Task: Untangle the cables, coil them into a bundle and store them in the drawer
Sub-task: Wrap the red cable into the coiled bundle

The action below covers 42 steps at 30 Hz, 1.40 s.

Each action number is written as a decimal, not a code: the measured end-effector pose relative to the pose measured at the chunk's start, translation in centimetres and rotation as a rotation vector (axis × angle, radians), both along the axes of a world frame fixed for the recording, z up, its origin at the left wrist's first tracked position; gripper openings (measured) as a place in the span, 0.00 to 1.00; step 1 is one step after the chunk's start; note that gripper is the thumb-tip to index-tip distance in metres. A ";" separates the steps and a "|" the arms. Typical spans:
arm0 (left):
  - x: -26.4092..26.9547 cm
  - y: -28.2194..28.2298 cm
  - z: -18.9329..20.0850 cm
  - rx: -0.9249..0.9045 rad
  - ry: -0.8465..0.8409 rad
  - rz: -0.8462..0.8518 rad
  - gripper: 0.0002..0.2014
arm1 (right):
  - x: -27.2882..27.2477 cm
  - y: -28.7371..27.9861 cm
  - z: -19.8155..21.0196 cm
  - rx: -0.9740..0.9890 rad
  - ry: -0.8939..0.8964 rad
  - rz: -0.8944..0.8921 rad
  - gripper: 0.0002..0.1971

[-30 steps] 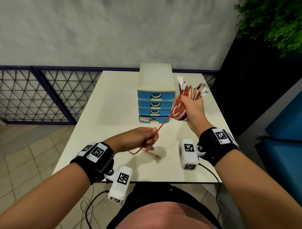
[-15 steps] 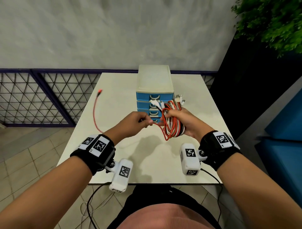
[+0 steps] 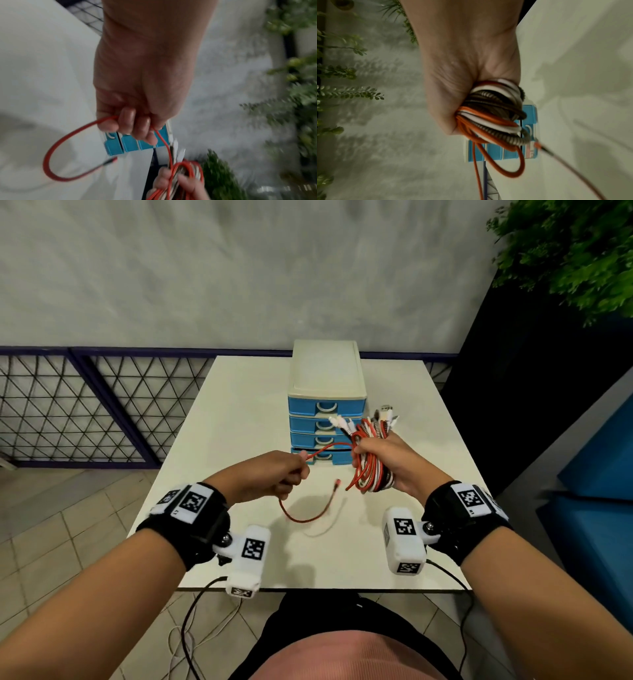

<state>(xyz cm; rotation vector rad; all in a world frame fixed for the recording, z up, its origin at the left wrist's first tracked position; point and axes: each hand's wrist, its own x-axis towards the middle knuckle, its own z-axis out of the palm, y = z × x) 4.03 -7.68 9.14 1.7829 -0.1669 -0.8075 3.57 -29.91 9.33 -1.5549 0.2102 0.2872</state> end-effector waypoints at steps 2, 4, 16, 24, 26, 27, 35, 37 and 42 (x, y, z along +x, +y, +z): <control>-0.1 0.2 0.0 -0.174 0.139 0.052 0.17 | 0.3 -0.5 -0.3 0.002 -0.012 -0.061 0.05; -0.3 -0.5 0.1 -0.239 0.169 0.060 0.15 | 0.3 -0.5 -0.6 0.042 -0.023 -0.075 0.06; -1.1 -4.8 0.9 -0.235 0.225 0.051 0.10 | -1.3 2.4 0.1 0.162 -0.010 0.080 0.10; -1.7 -2.5 -0.3 -0.196 0.327 -0.128 0.18 | -0.1 0.6 0.3 0.100 -0.062 -0.231 0.04; -1.9 -1.1 -1.2 -0.084 0.296 -0.224 0.18 | 0.2 -0.5 0.5 0.158 -0.070 -0.275 0.04; -1.9 -0.5 -1.6 -0.001 0.246 -0.282 0.19 | 0.2 -1.1 0.7 0.184 -0.073 -0.280 0.03; -1.5 -1.5 -1.4 0.318 -0.316 -0.173 0.09 | -0.3 -0.4 1.1 0.145 0.027 -0.033 0.02; -1.2 -2.2 -1.2 0.256 -0.417 -0.048 0.10 | -0.6 0.3 1.1 0.082 0.039 0.038 0.03; -1.0 -3.4 -0.4 0.180 -0.477 0.082 0.12 | -1.4 2.0 0.5 0.046 0.038 0.170 0.08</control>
